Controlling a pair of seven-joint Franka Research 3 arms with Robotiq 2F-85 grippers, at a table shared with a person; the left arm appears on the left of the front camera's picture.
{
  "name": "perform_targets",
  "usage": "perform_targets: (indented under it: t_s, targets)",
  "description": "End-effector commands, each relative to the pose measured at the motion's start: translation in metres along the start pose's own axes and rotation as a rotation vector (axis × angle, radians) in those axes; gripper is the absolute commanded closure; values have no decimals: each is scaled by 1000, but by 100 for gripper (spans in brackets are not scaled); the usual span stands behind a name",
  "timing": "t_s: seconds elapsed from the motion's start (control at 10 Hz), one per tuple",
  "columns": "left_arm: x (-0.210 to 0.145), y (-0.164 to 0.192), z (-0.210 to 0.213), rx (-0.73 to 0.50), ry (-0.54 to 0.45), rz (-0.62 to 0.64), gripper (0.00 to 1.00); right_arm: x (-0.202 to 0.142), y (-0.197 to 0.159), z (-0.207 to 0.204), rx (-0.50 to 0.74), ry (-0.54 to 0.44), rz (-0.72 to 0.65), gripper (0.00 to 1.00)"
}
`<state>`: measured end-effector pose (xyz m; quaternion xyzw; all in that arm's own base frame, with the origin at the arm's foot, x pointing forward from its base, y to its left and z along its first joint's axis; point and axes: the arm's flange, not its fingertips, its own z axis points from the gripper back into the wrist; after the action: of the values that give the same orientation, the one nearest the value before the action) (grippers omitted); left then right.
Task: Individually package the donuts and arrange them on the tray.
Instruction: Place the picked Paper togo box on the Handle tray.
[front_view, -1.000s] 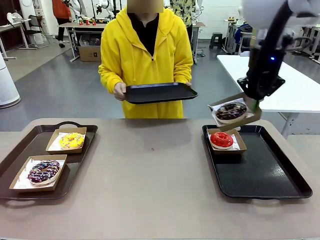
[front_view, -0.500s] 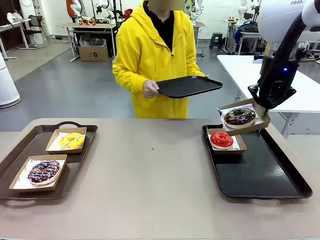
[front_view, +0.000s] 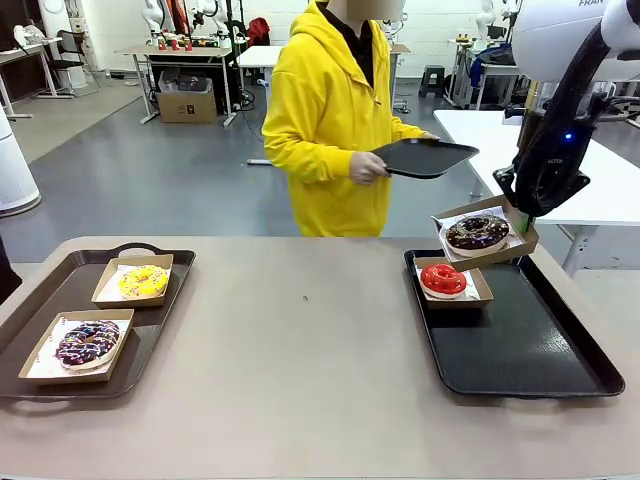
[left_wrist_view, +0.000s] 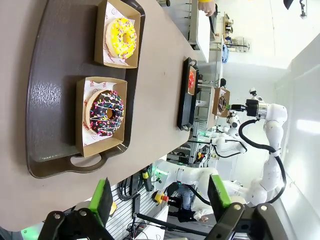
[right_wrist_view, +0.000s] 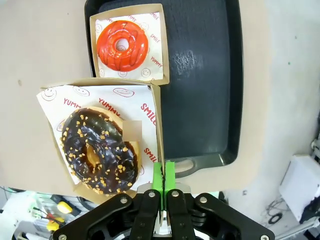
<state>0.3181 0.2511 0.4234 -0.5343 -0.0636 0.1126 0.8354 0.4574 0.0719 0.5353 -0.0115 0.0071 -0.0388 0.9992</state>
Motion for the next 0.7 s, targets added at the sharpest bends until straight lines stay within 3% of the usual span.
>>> perform_targets:
  t_s: [0.0, 0.3, 0.6]
  targets:
    - [-1, -2, 3, -13, -3, -1, 0, -15, -14, -9, 15, -70, 67, 99]
    - [-1, -2, 3, -13, -3, -1, 0, -51, -69, -39, 55, -68, 97, 99]
    - [-1, -2, 3, -13, -3, -1, 0, -62, -96, -75, 0, -104, 82, 99]
